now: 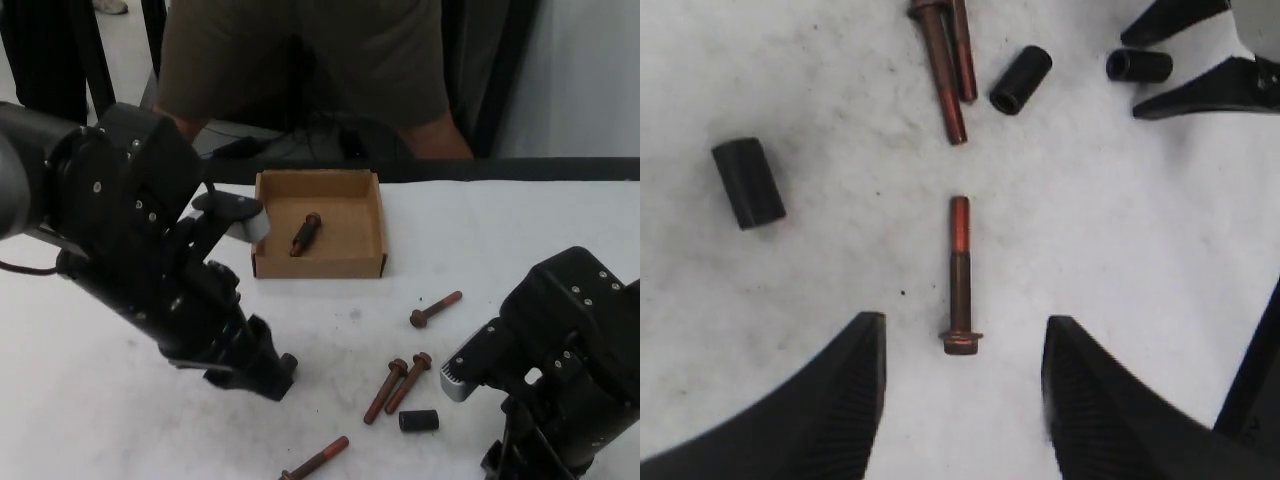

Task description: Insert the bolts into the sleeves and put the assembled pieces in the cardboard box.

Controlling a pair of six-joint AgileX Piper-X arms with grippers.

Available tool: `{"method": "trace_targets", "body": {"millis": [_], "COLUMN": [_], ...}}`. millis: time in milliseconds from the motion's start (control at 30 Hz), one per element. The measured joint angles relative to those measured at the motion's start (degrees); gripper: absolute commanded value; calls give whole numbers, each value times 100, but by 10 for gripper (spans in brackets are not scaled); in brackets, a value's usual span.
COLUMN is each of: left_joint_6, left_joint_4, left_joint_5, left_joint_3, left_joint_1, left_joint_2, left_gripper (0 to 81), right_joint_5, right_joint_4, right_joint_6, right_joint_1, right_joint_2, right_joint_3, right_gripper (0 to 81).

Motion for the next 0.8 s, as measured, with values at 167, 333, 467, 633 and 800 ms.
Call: {"method": "trace_targets", "body": {"millis": [167,333,467,633,800], "left_joint_6": [378,433,433,223,-459], "left_joint_4": [344,384,370,-12,-672], "left_joint_5": [0,-61,-418,-714,-815], "left_joint_3": [0,0,0,0,0], "left_joint_1": [-129,-391,-545,-730,-774], "left_joint_2": [0,0,0,0,0], "left_gripper": [459,459,459,459,459], "right_joint_5": [104,33,-64,-326,-819], "right_joint_4": [-155,-162,-168,-119,-36], "right_joint_6": [0,86,249,404,402], "right_joint_1": [-23,-29,-51,-51,-51], "right_joint_2": [99,115,115,122,65], "right_joint_3": [-43,-49,-49,-76,-77], "right_gripper": [88,3,2,2,2]}}
